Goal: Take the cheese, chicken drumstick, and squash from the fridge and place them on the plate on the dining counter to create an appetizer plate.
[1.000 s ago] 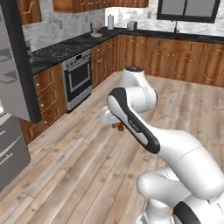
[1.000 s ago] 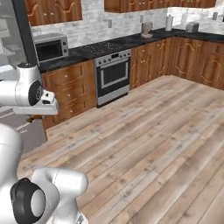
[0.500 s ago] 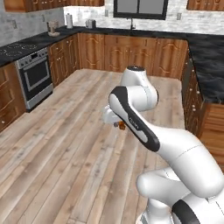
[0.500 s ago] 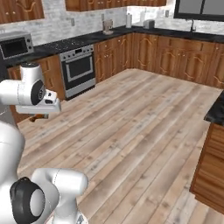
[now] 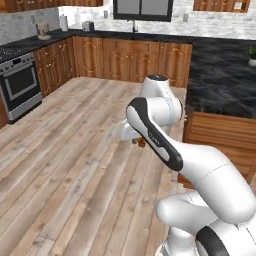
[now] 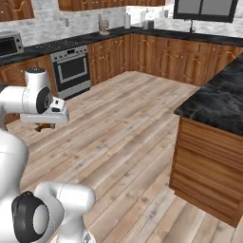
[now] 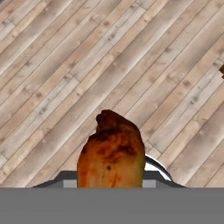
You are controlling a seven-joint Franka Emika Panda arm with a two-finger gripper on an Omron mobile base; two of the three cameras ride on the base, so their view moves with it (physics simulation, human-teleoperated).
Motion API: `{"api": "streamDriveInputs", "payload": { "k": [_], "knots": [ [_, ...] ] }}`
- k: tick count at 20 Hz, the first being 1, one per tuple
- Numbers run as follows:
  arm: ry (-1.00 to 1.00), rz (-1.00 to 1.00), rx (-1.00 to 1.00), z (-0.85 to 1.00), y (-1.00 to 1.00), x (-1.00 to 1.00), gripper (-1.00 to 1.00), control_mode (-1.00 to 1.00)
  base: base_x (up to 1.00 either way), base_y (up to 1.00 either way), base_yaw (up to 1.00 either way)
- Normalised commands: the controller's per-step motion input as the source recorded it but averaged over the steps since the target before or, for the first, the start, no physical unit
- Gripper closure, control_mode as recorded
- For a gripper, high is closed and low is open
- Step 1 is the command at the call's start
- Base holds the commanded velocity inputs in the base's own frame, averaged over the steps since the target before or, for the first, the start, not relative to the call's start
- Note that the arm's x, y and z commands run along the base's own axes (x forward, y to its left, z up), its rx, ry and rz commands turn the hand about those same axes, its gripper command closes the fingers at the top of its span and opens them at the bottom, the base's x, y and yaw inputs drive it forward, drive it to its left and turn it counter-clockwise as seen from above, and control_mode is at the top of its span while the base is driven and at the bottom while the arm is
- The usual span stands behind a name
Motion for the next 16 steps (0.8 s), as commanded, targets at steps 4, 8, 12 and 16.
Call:
{"api": "streamDriveInputs", "payload": {
  "k": [4, 8, 12, 16],
  "knots": [
    [0.0, 0.0, 0.0, 0.0, 0.0, 0.0, 1.0, 1.0, -0.29, -1.0, 0.25],
    [0.0, 0.0, 0.0, 0.0, 0.0, 0.0, 1.0, 1.0, -0.24, -1.0, 0.26],
    [0.0, 0.0, 0.0, 0.0, 0.0, 0.0, 1.0, 1.0, -0.15, -1.0, 0.23],
    [0.0, 0.0, 0.0, 0.0, 0.0, 0.0, 1.0, 1.0, -0.01, -1.0, 0.18]
  ]
}}
